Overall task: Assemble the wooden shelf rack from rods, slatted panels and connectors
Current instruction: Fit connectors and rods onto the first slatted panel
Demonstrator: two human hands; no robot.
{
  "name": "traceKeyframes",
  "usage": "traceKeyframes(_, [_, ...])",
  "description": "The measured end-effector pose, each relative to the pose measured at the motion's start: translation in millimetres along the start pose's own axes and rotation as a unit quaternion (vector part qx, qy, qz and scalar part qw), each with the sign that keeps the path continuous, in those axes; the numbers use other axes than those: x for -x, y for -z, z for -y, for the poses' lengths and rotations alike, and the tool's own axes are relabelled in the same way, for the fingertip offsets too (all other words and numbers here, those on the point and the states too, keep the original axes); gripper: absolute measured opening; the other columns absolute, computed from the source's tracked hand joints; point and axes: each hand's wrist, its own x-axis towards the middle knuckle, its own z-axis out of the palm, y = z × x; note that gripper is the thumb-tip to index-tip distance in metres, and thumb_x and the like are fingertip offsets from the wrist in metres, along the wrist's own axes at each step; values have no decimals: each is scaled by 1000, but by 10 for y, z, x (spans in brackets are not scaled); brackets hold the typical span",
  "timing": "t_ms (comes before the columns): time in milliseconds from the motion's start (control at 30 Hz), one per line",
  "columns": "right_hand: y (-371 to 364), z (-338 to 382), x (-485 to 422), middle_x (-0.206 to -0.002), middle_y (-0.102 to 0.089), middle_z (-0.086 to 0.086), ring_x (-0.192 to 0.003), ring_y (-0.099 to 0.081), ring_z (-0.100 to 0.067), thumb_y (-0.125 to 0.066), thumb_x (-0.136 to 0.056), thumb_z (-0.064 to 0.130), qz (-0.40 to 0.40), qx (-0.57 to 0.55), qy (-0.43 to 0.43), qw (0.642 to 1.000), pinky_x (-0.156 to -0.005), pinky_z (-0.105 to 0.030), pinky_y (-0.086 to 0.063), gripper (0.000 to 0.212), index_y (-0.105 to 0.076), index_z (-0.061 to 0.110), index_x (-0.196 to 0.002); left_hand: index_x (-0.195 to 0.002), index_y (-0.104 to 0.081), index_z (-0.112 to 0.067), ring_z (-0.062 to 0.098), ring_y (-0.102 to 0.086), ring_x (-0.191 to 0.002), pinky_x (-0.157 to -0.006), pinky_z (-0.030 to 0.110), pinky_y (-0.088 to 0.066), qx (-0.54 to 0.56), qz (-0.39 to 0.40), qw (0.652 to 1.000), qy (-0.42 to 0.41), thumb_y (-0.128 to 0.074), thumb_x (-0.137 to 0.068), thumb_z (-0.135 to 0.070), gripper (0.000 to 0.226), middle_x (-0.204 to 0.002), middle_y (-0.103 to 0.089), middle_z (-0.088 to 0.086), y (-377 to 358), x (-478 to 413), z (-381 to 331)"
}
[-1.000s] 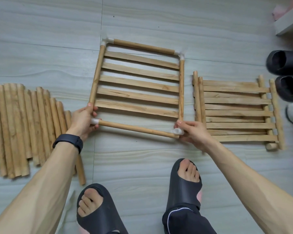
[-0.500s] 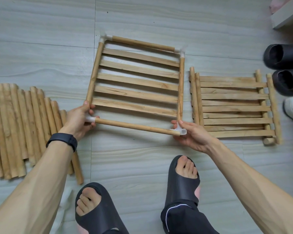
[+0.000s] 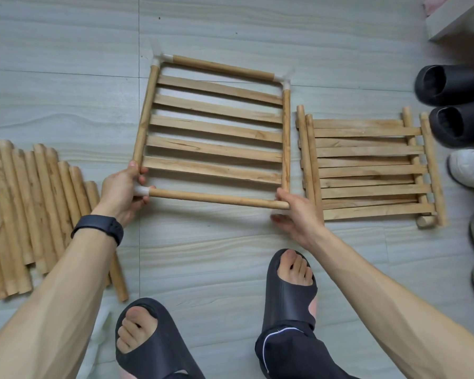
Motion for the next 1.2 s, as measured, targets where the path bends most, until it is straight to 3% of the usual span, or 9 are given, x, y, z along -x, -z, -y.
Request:
traceKeyframes(100, [68,-3,46,-89,-67,-14,-77,-67,-24,-55,-102,26,104,-179,-127,970,-69,-34,-58,21,-61,6,-99,-92,-62,-17,17,-56,-74,-58,28,-40,20,0,1000,12,-47,-107,-37,30,-73,-48,-4,-39,0,-41])
traceKeyframes(233, [151,-65,15,-61,-50,-3,-45,-49,-15,-42,-108,33,8,-202,-142,969,-36,-19,-40,35,-48,13,-80,-91,-62,-19,13,-55,-72,-58,26,-44,35,-22,999,5,-45,-107,-39,31,-74,-48,-5,-128,-8,-47])
traceKeyframes(367, [306,-58,18,-89,-65,-13,-76,-64,-23,-45,-104,52,6,-244,-153,958,-69,-32,-55,48,-59,7,-97,-95,-64,-19,13,-48,-76,-64,27,-46,31,-7,999,2,-44,-107,-40,31,-78,-46,-4,-95,-21,42])
traceKeyframes(467, [332,78,-41,-117,-61,-20,-96,-66,-29,-52,-100,16,45,-237,-112,964,-82,-34,-55,18,-57,4,-113,-96,-65,-19,14,-48,-77,-64,28,-46,19,-3,1000,-2,-44,-107,-41,31,-77,-47,-4,-21,-14,136])
traceKeyframes(667, [210,342,-193,-102,-60,-9,-82,-61,-17,-58,-103,16,-27,-56,49,997,-61,-22,-53,23,-62,2,-122,-98,-64,-20,16,-58,-79,-65,28,-49,-1,5,1000,-18,-42,-107,-40,31,-77,-50,-4,32,27,207])
traceKeyframes(833, [251,309,-203,-102,-60,-6,-85,-60,-16,-58,-104,24,-40,40,92,994,-62,-21,-52,12,-66,16,-101,-97,-62,-19,15,-64,-75,-55,22,-52,-16,6,999,-38,-42,-108,-40,31,-75,-52,-3,29,12,253])
traceKeyframes(1033, [247,310,-198,-88,-65,7,-81,-60,-10,-53,-101,28,-69,318,259,910,-69,-24,-46,16,-63,17,-104,-97,-61,-19,16,-64,-77,-56,24,-53,-32,-4,998,-47,-42,-107,-42,31,-75,-53,-4,22,-2,308])
traceKeyframes(1100, [239,284,-220,-88,-65,5,-80,-59,-11,-51,-101,26,-74,347,243,903,-71,-28,-44,15,-62,16,-102,-98,-60,-19,14,-66,-73,-57,25,-53,-28,-8,999,-46,-41,-108,-41,31,-75,-53,-4,16,2,301])
traceKeyframes(1200, [215,152,-176,-80,-61,-3,-67,-60,-14,-48,-102,19,-76,221,155,960,-66,-30,-50,16,-59,14,-91,-101,-58,-16,14,-67,-71,-54,24,-54,-38,-18,998,-44,-38,-109,-40,32,-75,-53,-3,-26,12,334])
